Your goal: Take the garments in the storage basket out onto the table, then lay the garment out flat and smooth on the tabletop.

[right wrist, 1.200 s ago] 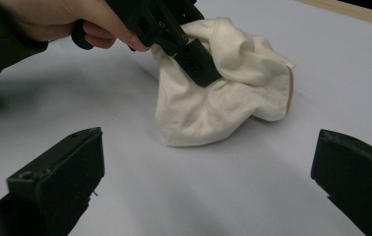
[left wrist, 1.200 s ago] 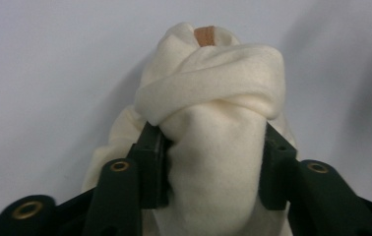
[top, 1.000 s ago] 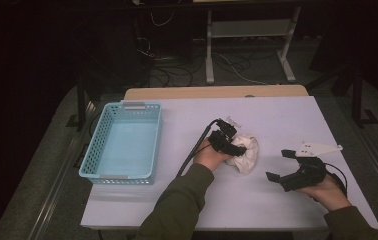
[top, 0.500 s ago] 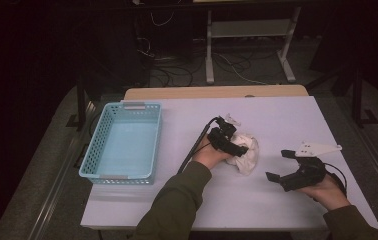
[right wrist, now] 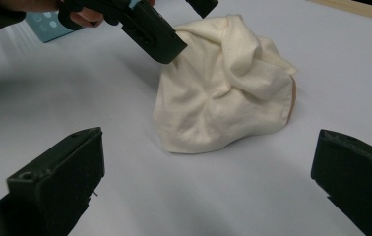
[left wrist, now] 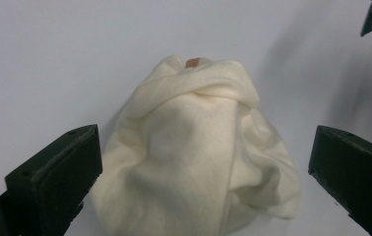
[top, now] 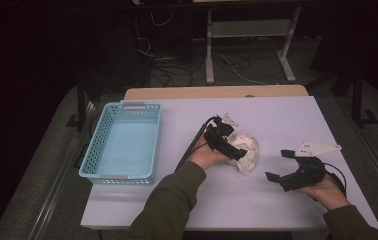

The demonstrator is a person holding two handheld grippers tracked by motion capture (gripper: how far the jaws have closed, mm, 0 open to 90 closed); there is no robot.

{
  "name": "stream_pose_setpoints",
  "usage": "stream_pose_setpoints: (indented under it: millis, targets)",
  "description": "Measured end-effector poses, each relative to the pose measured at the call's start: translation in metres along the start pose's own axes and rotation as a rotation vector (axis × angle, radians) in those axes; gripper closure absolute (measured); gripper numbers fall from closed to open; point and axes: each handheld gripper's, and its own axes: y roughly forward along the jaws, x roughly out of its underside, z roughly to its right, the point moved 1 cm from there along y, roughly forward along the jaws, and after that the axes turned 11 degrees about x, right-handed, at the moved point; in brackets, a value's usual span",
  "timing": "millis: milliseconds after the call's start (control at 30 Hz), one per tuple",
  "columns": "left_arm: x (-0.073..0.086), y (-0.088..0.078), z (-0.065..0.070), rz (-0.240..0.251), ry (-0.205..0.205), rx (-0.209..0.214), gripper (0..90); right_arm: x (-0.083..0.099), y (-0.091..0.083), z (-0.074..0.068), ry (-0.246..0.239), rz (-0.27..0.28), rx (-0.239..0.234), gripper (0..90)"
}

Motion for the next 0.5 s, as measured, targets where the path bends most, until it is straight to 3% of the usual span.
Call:
stream_pose_setpoints:
  millis: [200,233,500]
  targets:
    - [0.004,-0.009,0.002,0.015,0.000,0.024,0.0,0.000,0.000,-0.001,0.001,0.001,0.001,0.0]
    - [0.005,-0.012,0.002,0.006,0.014,0.029,0.0,0.000,0.000,-0.001,0.003,0.001,0.002,0.0]
    - [0.016,-0.028,0.005,0.032,0.011,0.017,0.0,0.001,0.000,-0.001,0.006,-0.003,0.005,0.0]
